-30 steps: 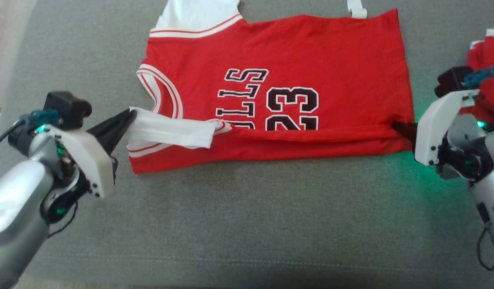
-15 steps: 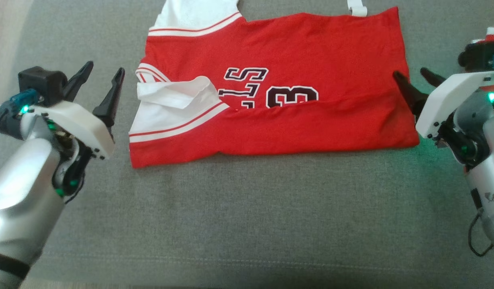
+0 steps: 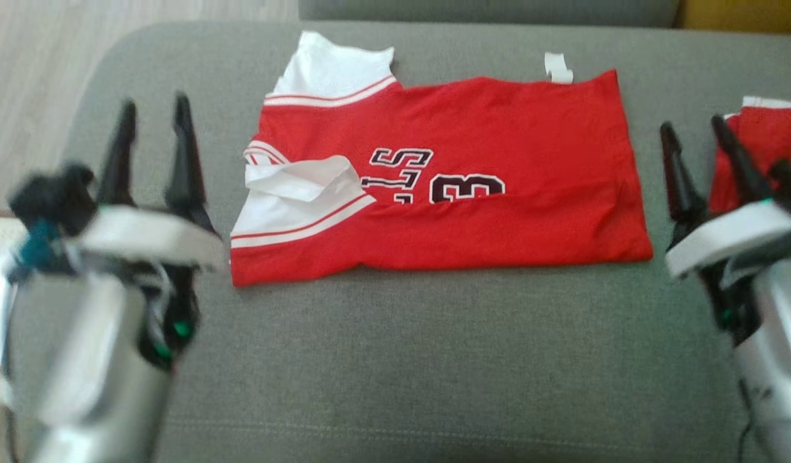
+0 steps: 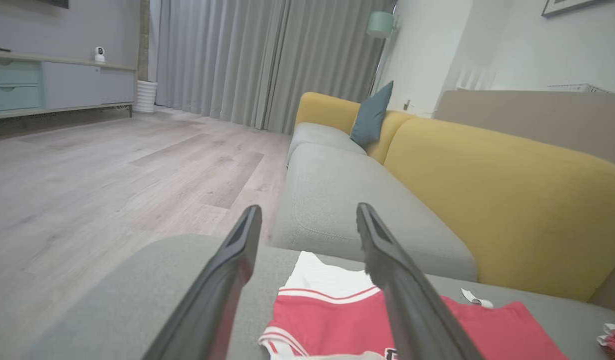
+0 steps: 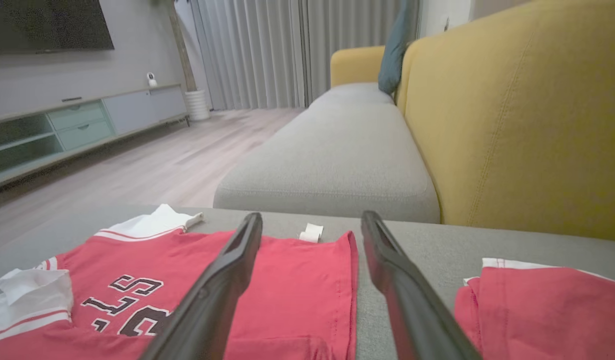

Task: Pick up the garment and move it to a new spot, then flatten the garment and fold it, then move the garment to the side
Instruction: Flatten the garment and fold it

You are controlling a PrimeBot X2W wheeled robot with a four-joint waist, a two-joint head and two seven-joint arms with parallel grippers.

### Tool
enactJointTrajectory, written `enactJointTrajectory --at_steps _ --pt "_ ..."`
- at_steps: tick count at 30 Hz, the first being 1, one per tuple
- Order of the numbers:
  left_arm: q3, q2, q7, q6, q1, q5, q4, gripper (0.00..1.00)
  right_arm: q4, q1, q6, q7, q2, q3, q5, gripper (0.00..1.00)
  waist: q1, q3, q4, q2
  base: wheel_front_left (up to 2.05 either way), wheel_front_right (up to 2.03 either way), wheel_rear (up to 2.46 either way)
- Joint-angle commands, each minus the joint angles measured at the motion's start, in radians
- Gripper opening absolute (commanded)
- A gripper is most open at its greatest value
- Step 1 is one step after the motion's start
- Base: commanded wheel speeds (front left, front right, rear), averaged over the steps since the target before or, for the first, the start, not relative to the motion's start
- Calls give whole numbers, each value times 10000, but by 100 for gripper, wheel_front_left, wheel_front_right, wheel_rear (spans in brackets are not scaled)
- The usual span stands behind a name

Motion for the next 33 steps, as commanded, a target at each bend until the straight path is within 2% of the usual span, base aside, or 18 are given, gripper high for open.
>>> enactJointTrajectory --at_steps 1,7,13,17,23,28,33 --pt "710 -116 -56 9 124 235 -604 100 -409 228 37 -362 222 -78 -291 100 1 -234 19 -1 0 0 0" --pt "1792 -1628 -57 -374 1829 1641 -1617 100 -1013 1471 37 -1147 1190 -924 -1567 100 1 -614 -24 -1 0 0 0" --pt "2531 -2356 -58 -797 3159 2292 -1553 100 -1629 2662 37 -1347 2280 -1876 -2372 100 1 -843 -212 -1 0 0 0" --pt "2527 -2456 -58 -985 3384 2736 -1207 100 -2021 3111 37 -1335 2629 -2244 -2648 100 1 -774 -292 -1 0 0 0" --pt "2540 -2478 -58 -687 2980 3408 -224 100 -2584 3151 37 -1076 2800 -2375 -2782 100 1 -435 -491 -1 0 0 0" --pt "2656 -2383 -58 -380 2016 3735 1887 100 -3064 3082 37 -793 2852 -2433 -2946 100 1 1 -693 -1 0 0 0" --pt "2645 -2188 92 -365 1100 3790 3806 100 -3442 2998 37 -561 2863 -2475 -3065 100 1 309 -841 -1 0 0 0"
